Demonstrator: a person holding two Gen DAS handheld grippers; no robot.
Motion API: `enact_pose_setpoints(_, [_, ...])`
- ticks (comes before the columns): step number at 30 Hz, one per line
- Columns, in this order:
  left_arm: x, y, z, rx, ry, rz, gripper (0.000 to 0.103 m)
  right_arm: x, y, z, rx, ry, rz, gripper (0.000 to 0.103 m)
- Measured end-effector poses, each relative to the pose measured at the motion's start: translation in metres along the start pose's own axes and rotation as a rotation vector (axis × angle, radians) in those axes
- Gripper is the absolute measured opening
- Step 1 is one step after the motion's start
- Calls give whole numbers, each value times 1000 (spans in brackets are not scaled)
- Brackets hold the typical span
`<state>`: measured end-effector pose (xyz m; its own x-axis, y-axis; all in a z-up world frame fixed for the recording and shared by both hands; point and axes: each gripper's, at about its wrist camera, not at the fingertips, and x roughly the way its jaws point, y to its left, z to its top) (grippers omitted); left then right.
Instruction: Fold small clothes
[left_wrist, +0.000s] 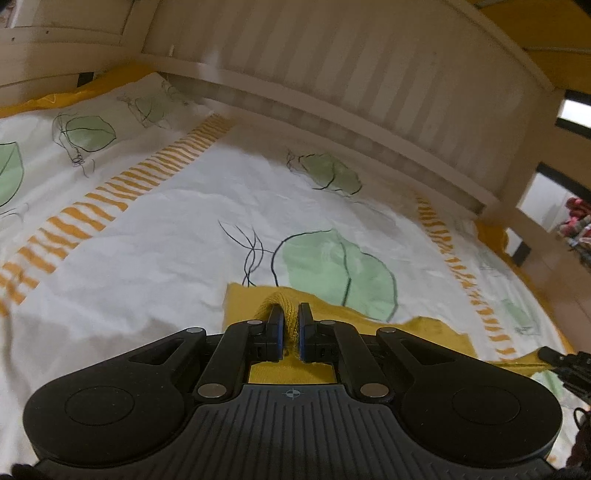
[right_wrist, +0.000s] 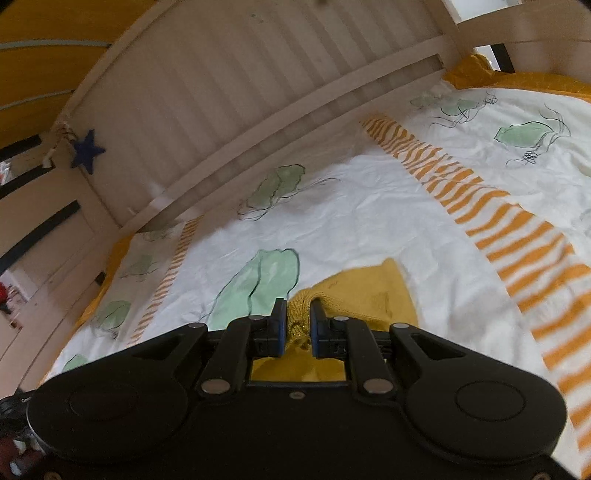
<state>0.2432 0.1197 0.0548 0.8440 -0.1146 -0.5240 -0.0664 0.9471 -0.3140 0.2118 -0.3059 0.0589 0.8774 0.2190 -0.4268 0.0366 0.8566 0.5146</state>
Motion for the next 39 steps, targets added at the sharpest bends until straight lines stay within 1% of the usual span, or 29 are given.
enact_pose_setpoints(5, [49,3,5,-8,33,19,7,50,-12,11,10,15,-48,21])
enact_pose_setpoints(10, [91,11,1,-24,62,67,7,97,-26,10,22,51,-88,21])
enact_pose_setpoints(13, [115,17,-3,-27,103,82,7,117,-32,9,15,72,-105,21])
enact_pose_setpoints(15, [125,20,-4,-18,108,94,9,128,-35,8,11,88,-112,22])
enact_pose_setpoints(16, [128,22,-4,-16,106,94,9,132,-37,7,10,95,-113,25])
enact_pose_setpoints(17, [131,25,-4,-16,112,90,13,135,-38,6,8,95,-120,30])
enact_pose_setpoints(18, [132,26,-3,-19,122,85,27,137,-39,5,2,89,-133,31])
enact_pose_setpoints(19, [132,27,-1,-22,125,86,34,138,-40,5,-5,82,-143,33])
enact_pose_setpoints(20, [128,29,-1,-20,108,95,39,138,-41,5,-15,71,-155,45])
enact_pose_setpoints(21, [124,28,1,-12,86,103,39,136,-41,7,-23,57,-164,61])
enact_pose_setpoints(23, [115,25,4,18,50,118,39,130,-38,9,-48,22,-170,73])
enact_pose_setpoints(24, [111,21,6,38,38,119,40,127,-35,11,-68,7,-168,73])
enact_pose_setpoints(26, [103,14,5,76,30,108,40,123,-26,12,-120,5,-169,73])
enact_pose_setpoints(28, [98,4,-1,121,52,77,40,122,-13,9,-195,13,-167,73])
enact_pose_setpoints(30, [98,-6,-11,178,94,44,40,122,2,3,-275,34,-154,73])
enact_pose_setpoints(35, [102,-28,-37,330,180,-11,40,122,38,-21,-482,111,-86,71])
enact_pose_setpoints(37, [103,-31,-46,376,207,-34,40,122,47,-30,-532,150,-48,70])
enact_pose_setpoints(39, [106,-31,-54,410,222,-39,40,126,49,-35,-535,202,-17,69])
